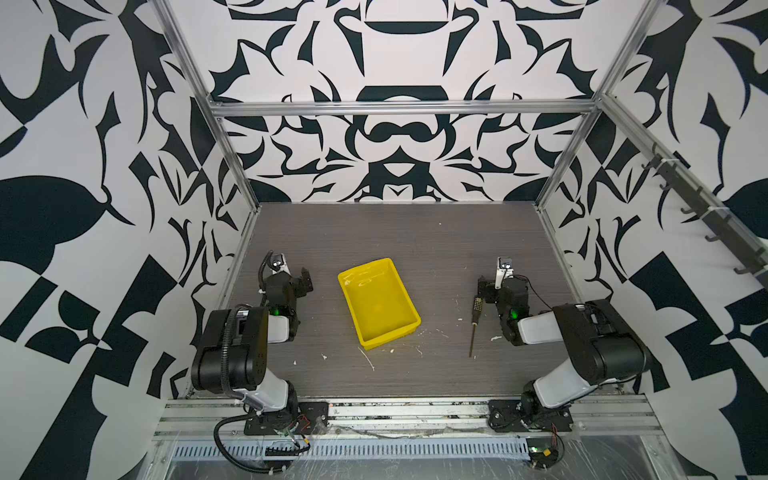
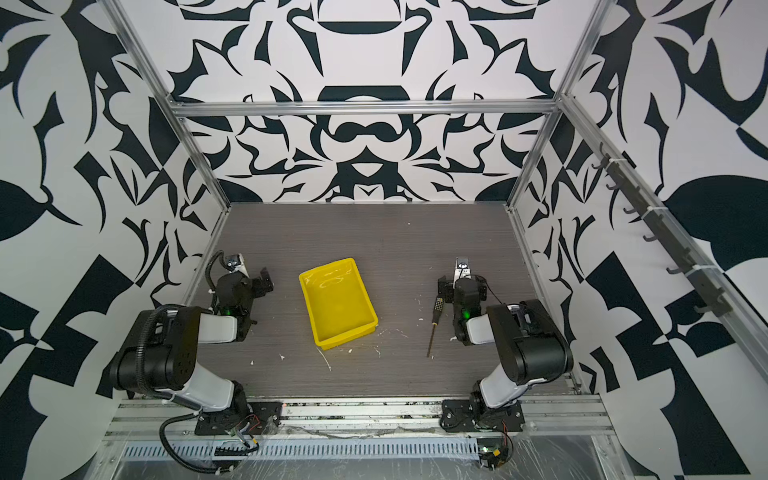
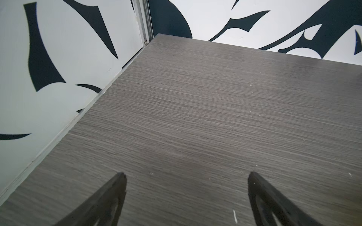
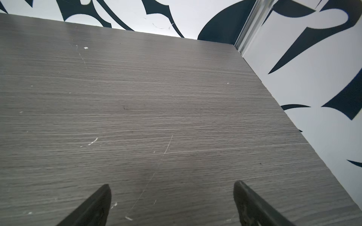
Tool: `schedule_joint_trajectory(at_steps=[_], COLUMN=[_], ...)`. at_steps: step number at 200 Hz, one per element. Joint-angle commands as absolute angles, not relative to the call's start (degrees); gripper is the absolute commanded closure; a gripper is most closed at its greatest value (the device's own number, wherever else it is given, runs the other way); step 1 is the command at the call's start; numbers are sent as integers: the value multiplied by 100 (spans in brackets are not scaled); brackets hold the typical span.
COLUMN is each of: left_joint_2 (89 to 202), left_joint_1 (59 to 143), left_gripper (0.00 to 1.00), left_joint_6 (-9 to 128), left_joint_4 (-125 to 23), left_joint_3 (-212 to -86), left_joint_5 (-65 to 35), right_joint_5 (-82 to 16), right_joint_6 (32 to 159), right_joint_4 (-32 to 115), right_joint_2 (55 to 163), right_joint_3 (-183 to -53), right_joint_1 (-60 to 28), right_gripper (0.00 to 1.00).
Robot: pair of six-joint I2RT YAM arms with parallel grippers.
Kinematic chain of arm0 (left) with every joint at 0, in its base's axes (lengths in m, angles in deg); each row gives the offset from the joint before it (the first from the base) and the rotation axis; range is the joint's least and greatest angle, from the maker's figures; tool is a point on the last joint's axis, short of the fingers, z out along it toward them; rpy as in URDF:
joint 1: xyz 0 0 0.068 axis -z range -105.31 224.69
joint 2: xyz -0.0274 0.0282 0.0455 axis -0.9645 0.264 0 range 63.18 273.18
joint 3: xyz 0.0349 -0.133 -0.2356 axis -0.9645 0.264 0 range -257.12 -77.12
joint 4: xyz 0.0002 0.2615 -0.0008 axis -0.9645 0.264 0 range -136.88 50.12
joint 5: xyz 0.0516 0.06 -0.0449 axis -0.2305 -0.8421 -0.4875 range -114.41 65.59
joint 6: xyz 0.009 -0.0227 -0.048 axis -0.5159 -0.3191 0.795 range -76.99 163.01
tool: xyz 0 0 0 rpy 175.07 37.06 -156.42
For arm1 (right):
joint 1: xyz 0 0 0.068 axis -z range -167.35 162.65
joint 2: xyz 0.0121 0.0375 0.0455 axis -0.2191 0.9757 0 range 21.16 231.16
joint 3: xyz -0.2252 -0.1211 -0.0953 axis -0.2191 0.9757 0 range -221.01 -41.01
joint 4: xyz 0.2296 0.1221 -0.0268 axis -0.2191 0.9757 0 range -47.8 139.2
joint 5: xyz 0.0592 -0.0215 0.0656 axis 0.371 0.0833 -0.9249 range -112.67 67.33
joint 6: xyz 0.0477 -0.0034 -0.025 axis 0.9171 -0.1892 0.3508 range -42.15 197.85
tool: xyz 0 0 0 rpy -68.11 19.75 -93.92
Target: Put the screwdriver in the bin
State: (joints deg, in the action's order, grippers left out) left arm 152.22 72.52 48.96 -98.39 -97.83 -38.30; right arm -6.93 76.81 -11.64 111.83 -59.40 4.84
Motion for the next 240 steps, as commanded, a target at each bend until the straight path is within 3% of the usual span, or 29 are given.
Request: schedule_joint_trajectory(at_steps=[1,240], left_joint_2=[15205,15212], left_joint_1=[7267,7272], left_gripper=[1,1], left_joint_6=[4885,4893], left_joint_4=[-9914,-9903], left_joint_3=[-9847,-9854], left_joint_5=[-3803,-3800], right_joint_5=[-767,-993], right_joint_6=[7665,7574], right_joint_4=[-1279,-1319], right_joint_2=[11048,11037], right_joint_3=[-6026,-5991], right_joint_1=[518,518], right_gripper=[0,0])
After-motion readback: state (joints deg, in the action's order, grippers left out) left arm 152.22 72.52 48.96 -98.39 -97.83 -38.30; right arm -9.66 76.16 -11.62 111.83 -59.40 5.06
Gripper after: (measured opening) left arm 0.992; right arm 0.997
